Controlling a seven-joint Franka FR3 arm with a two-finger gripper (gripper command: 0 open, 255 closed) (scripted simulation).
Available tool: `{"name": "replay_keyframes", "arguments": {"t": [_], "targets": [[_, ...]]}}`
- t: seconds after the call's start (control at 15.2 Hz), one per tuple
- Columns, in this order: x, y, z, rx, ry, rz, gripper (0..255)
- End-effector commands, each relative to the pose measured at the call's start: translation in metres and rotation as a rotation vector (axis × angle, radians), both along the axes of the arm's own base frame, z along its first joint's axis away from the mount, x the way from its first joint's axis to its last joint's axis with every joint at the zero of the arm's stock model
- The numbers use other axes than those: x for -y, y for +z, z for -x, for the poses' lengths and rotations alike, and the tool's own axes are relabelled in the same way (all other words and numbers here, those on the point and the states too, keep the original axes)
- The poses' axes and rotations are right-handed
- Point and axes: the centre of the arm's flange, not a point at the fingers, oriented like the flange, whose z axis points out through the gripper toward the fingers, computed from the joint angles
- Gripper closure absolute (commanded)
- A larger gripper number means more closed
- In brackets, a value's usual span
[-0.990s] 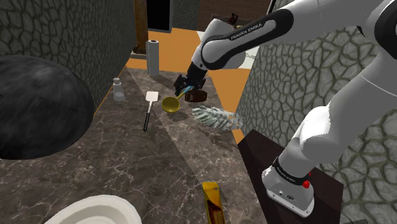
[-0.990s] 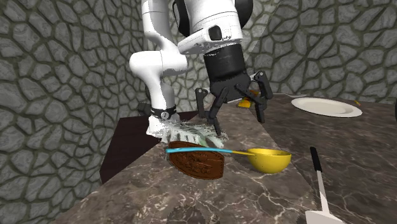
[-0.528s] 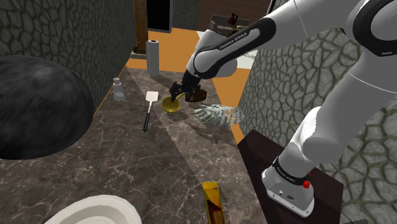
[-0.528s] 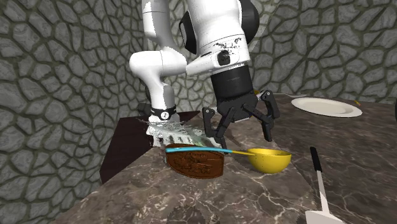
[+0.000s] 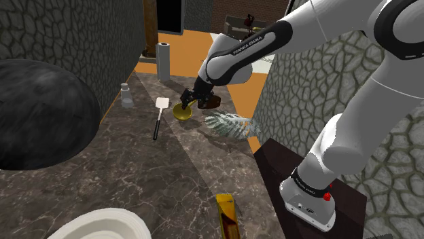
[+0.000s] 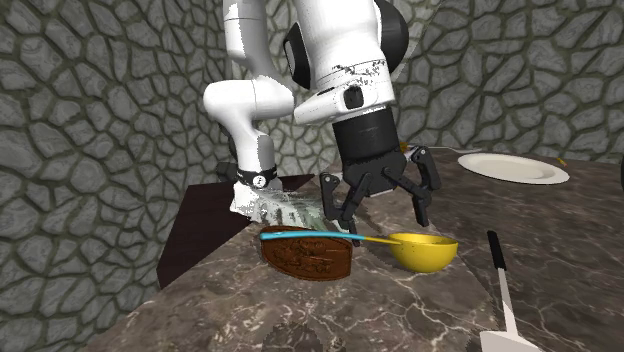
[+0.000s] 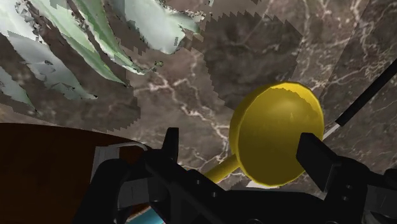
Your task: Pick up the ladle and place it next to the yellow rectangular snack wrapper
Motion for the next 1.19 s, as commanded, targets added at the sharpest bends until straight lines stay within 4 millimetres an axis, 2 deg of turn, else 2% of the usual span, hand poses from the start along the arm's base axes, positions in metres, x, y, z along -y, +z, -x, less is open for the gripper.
{"name": "replay_keyframes", "arguments": {"t": [0.0, 0.59, 1.12], "targets": [[0.0, 0.0, 0.0, 0.0, 0.0, 0.0, 255], [0.0, 0.0, 0.0, 0.0, 0.0, 0.0, 255], [0.0, 0.042, 0.0, 0.0, 0.0, 0.0, 255]]}}
